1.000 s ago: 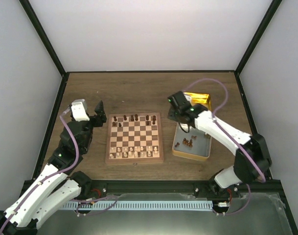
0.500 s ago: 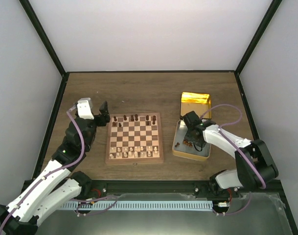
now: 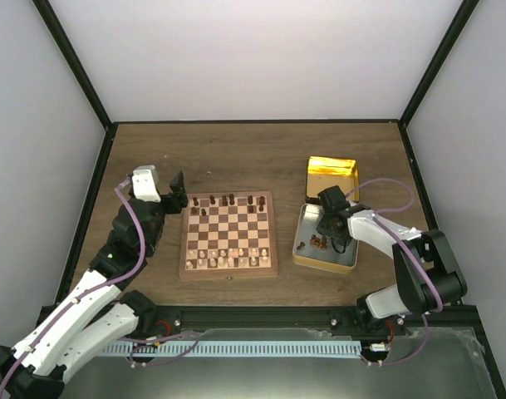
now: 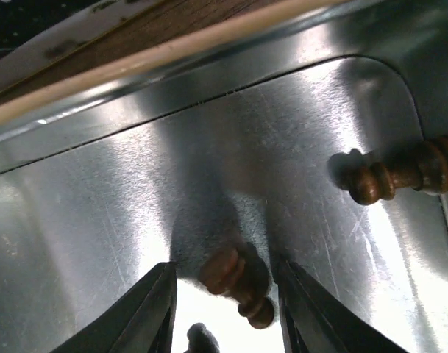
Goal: Set up the chess pieces on the board
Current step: Pick up the chess piece from the storage box.
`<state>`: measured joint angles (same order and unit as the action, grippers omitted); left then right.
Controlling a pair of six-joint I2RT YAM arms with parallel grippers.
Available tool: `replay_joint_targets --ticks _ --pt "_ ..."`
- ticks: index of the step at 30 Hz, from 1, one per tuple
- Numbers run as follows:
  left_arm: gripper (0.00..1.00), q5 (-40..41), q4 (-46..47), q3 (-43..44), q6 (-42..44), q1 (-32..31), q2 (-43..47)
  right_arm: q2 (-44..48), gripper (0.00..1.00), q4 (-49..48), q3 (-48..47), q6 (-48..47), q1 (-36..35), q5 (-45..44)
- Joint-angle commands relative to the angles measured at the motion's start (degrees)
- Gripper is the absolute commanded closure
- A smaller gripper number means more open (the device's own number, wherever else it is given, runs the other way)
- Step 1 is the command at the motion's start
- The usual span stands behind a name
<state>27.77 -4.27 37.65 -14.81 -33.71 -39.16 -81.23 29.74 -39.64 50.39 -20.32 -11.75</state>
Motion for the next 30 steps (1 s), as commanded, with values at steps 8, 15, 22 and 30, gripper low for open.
replay_joint_targets --ticks 8,15,22,30 --pt "0.21 -0.1 1.3 0.6 0.1 0.2 0.4 -1.9 0.63 -2.5 0.7 -2.2 1.0 0.5" --pt "0.21 0.1 1.1 0.2 0.0 0.2 0.9 -1.5 0.81 -1.2 0.8 -1.9 1.0 -1.5" --pt "0.21 -0.5 1.2 0.1 -0.1 0.2 0.6 -2.5 0.71 -1.6 0.7 -2.8 0.9 -3.1" --pt "0.21 -0.7 0.9 0.1 -0.2 0.2 0.8 -3.4 0.8 -2.7 1.0 -2.7 0.9 -3.4"
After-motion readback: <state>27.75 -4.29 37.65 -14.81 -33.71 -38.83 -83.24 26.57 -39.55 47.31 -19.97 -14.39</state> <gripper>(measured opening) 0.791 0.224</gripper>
